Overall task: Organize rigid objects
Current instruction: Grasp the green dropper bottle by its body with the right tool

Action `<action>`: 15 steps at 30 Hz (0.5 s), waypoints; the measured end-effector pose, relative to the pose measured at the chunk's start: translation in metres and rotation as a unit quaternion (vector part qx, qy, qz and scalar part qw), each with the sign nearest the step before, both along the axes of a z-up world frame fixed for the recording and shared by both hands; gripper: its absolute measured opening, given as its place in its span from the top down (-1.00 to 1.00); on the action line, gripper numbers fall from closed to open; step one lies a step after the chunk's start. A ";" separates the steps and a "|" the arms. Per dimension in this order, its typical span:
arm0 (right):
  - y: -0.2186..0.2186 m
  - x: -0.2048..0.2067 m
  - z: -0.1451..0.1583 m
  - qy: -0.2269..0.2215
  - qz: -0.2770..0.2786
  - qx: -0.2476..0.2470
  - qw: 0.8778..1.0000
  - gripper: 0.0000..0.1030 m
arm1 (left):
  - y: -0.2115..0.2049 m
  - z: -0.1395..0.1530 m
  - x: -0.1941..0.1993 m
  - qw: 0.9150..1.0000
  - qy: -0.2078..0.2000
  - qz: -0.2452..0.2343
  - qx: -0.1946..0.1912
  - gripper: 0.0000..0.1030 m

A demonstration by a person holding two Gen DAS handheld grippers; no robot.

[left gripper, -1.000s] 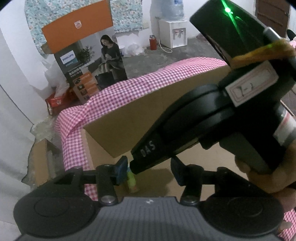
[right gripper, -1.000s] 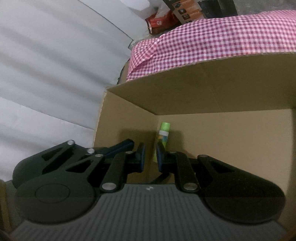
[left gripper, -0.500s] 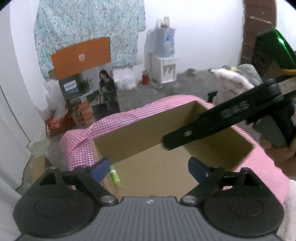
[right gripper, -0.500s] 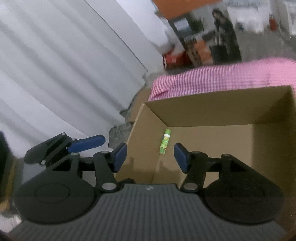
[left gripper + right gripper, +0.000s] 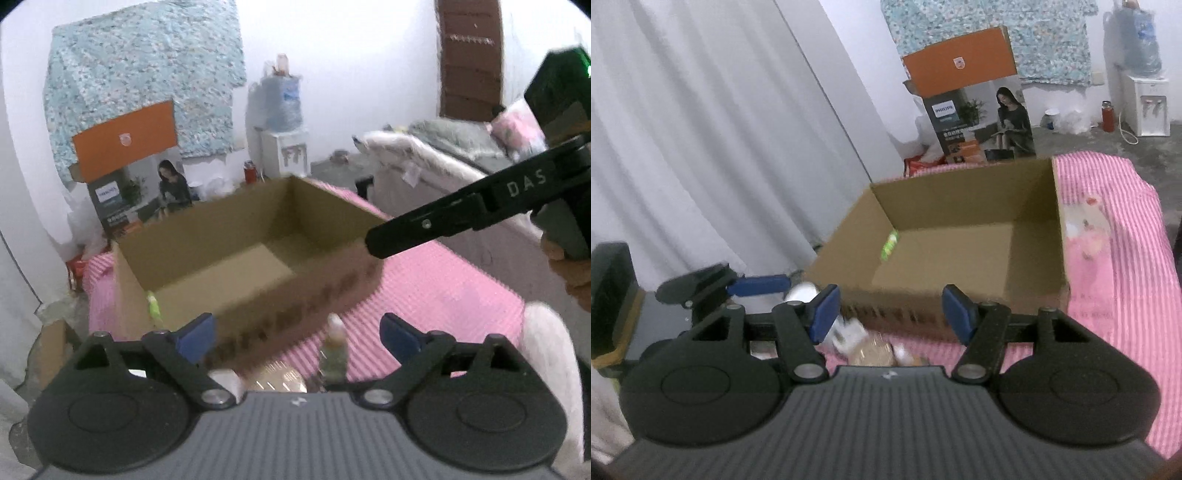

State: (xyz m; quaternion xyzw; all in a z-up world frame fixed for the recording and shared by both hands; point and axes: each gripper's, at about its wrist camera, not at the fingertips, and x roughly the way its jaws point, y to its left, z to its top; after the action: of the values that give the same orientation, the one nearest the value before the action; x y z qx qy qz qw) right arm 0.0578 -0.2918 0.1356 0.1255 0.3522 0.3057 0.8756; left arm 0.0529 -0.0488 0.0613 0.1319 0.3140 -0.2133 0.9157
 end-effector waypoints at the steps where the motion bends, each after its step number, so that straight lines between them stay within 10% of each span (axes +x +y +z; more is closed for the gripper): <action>1: 0.001 -0.006 -0.008 0.001 0.000 -0.004 1.000 -0.18 | -0.004 -0.008 -0.003 1.000 0.002 0.000 0.005 -0.87; 15: 0.050 0.007 -0.065 0.014 0.037 -0.043 0.998 0.03 | -0.045 -0.072 0.002 0.998 -0.003 -0.004 0.070 -0.19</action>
State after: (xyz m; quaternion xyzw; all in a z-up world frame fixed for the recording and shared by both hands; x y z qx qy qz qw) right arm 0.0644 -0.2421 0.0704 0.0792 0.3812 0.3204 0.8636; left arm 0.0551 -0.0933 -0.0106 0.1976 0.3248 -0.1939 0.9043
